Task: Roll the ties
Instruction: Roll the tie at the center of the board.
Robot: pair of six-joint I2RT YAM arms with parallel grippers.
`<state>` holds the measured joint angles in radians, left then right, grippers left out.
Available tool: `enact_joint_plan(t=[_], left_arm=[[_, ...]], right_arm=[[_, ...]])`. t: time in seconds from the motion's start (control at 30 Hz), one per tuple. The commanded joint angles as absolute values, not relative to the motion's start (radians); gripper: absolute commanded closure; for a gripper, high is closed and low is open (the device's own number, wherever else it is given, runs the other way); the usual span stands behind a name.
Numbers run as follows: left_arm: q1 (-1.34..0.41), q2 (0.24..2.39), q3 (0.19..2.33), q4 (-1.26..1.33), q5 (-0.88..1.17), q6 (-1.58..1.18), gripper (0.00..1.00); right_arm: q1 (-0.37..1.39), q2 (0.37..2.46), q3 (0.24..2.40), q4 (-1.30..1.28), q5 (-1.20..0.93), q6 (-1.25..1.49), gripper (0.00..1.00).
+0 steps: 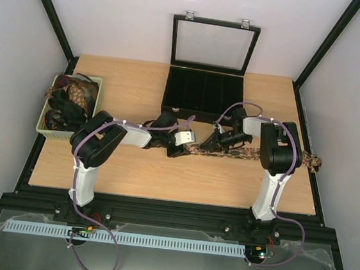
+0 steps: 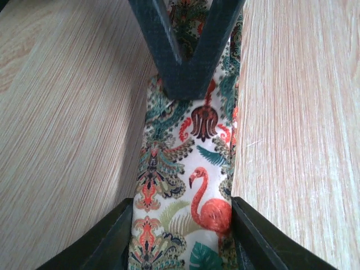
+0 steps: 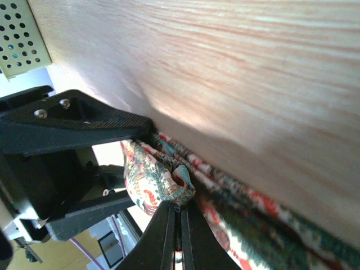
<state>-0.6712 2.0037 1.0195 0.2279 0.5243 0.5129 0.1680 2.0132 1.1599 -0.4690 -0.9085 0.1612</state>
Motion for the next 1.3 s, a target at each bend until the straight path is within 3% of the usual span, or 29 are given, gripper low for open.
enact_joint_plan(t=[0.0, 0.13, 0.27, 0.43, 0.73, 0.97, 1.27], left_arm=[[-0.662, 2.015, 1.007, 0.131, 0.563, 0.543, 0.54], [-0.65, 2.006, 1.014, 0.148, 0.595, 0.504, 0.39], [-0.631, 1.977, 0.953, 0.184, 0.609, 0.487, 0.35], [-0.602, 1.962, 0.904, 0.226, 0.576, 0.461, 0.38], [-0.639, 1.923, 0.952, 0.238, 0.57, 0.453, 0.56], [-0.683, 1.918, 1.028, 0.259, 0.616, 0.393, 0.57], [-0.701, 2.067, 1.126, 0.279, 0.571, 0.357, 0.57]], right_arm=[[0.194, 2.084, 1.154, -0.424, -0.912, 0.17, 0.99], [0.202, 2.091, 1.151, -0.409, -0.882, 0.159, 0.99], [0.202, 2.093, 1.139, -0.409, -0.838, 0.15, 0.99], [0.202, 2.094, 1.127, -0.414, -0.798, 0.138, 0.99], [0.201, 2.113, 1.123, -0.421, -0.777, 0.121, 0.99], [0.202, 2.118, 1.122, -0.416, -0.772, 0.122, 0.99], [0.202, 2.111, 1.12, -0.419, -0.773, 0.12, 0.98]])
